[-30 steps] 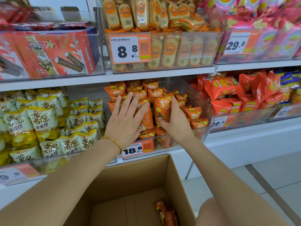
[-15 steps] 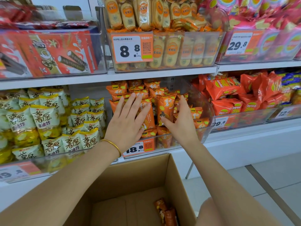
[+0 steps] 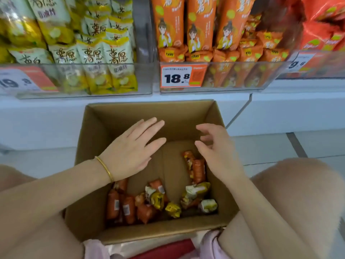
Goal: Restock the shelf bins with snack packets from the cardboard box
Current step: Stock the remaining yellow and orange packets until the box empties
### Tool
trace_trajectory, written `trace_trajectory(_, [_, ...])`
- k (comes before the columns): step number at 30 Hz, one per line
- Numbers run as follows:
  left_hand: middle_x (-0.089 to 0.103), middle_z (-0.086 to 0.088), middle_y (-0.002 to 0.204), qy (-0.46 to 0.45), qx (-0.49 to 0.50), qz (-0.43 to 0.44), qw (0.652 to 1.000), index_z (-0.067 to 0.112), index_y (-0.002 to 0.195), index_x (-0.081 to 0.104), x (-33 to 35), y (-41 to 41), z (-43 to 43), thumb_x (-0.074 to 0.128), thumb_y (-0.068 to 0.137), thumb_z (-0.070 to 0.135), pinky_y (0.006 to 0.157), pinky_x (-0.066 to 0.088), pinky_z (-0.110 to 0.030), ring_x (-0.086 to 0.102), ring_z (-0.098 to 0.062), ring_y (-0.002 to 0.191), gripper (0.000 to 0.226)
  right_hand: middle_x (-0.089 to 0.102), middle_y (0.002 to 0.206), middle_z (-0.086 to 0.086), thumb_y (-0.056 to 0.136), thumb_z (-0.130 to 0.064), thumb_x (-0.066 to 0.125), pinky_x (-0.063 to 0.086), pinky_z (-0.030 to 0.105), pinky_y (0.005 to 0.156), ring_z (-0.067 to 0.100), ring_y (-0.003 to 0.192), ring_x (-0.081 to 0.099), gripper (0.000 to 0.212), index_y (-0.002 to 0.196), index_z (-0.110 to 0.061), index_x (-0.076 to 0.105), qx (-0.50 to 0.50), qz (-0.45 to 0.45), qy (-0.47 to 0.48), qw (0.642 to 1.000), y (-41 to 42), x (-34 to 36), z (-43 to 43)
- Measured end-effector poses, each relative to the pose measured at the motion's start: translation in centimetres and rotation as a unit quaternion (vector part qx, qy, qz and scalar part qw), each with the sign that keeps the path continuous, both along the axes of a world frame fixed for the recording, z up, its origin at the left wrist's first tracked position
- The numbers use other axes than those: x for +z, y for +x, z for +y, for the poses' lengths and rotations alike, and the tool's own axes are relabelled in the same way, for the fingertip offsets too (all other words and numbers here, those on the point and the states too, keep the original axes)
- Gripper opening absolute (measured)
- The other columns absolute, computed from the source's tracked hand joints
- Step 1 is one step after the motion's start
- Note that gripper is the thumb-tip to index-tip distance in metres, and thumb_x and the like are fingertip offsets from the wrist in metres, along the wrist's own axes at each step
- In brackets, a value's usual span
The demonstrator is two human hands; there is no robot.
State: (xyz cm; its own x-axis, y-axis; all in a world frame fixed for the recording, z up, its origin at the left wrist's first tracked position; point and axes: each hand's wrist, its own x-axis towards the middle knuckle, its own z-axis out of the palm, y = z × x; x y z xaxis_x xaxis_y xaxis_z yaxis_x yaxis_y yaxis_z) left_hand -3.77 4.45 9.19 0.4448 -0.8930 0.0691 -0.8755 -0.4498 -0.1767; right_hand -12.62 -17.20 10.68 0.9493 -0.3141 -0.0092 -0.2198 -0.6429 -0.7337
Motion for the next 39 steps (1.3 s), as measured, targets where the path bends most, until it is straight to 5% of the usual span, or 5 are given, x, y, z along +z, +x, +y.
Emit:
trace_trajectory(4, [0.050, -0.026, 0.134, 0.018, 0.018, 0.051, 0.998, 0.006, 0.113, 0.066, -1.6, 0.1, 0.0, 0.084, 0.060, 0.020, 0.102, 0.039, -0.053, 0.047, -0.041, 0.126, 0.058, 0.047, 0.129, 0.004, 0.094, -0.017, 0.057, 0.044, 0.021, 0.085, 0.018, 0.107, 0.055, 0.041, 0.134, -0.020, 0.048, -0.026, 0.140, -0.069, 0.987, 1.6, -7.7, 1.3])
trace_trajectory(8, [0.053, -0.026, 0.131, 0.025, 0.028, 0.058, 0.998, 0.007, 0.104, 0.069, -3.2, 0.1, 0.3, 0.085, 0.059, 0.026, 0.098, 0.043, -0.050, 0.050, -0.040, 0.123, 0.051, 0.029, 0.147, 0.013, 0.094, -0.026, 0.055, 0.037, 0.047, 0.102, 0.036, 0.132, 0.033, 0.057, 0.145, -0.023, 0.028, 0.025, 0.310, -0.272, 0.911, 2.7, -18.2, 1.2])
trace_trajectory(12, [0.018, -0.018, 0.155, 0.063, 0.051, 0.080, 0.994, 0.017, 0.135, 0.045, -4.1, -0.2, 0.6, 0.054, 0.091, 0.037, 0.115, 0.021, -0.040, 0.013, -0.031, 0.145, 0.050, 0.015, 0.156, 0.014, 0.093, -0.021, 0.058, 0.034, 0.048, 0.105, 0.038, 0.139, 0.022, 0.070, 0.150, -0.024, 0.017, 0.066, 0.356, -0.376, 0.853, 3.9, -23.9, -1.7])
trace_trajectory(20, [0.062, -0.020, 0.122, 0.091, 0.079, 0.131, 0.984, 0.016, 0.098, 0.073, -5.1, 0.1, 1.0, 0.084, 0.053, 0.040, 0.087, 0.050, -0.043, 0.058, -0.034, 0.116, 0.052, 0.015, 0.155, 0.018, 0.098, -0.031, 0.047, 0.047, 0.045, 0.083, 0.041, 0.124, 0.040, 0.071, 0.153, -0.032, 0.002, 0.164, 0.402, -0.414, 0.800, 5.8, -30.2, -2.6])
trace_trajectory(39, [0.058, -0.018, 0.128, 0.097, 0.095, 0.173, 0.976, 0.017, 0.100, 0.070, -5.5, -0.4, 0.4, 0.080, 0.063, 0.040, 0.087, 0.052, -0.040, 0.052, -0.033, 0.123, 0.044, 0.032, 0.136, 0.011, 0.094, -0.021, 0.055, 0.046, 0.036, 0.094, 0.035, 0.108, 0.054, 0.035, 0.128, -0.024, 0.056, 0.093, 0.365, -0.146, 0.915, 7.4, -30.4, -4.4])
